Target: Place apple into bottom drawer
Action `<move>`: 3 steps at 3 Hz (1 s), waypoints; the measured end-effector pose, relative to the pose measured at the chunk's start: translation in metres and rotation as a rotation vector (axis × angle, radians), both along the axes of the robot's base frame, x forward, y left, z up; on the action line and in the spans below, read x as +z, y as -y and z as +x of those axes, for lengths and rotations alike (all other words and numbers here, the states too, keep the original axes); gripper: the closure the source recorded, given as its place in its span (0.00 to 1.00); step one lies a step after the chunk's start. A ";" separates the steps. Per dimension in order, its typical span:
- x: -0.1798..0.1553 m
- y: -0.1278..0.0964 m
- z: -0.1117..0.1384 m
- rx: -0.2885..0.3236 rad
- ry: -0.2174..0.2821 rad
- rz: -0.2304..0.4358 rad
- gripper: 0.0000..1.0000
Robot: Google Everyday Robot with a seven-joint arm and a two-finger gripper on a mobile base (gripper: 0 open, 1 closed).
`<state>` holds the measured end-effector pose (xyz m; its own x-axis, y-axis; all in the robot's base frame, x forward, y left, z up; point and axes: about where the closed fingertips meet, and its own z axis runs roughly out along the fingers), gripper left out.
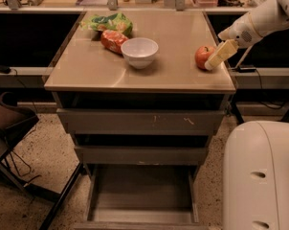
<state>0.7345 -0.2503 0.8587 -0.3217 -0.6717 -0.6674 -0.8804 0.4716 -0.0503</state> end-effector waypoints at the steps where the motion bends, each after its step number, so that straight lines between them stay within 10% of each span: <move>1: -0.025 -0.024 0.006 0.040 -0.049 0.019 0.00; 3: -0.025 -0.024 0.006 0.040 -0.049 0.019 0.19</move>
Offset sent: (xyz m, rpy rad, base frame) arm 0.0048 0.0211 -0.0219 0.0169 0.0439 0.0363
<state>0.7402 -0.2266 0.8341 -0.3270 -0.6722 -0.6643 -0.8998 0.4362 0.0015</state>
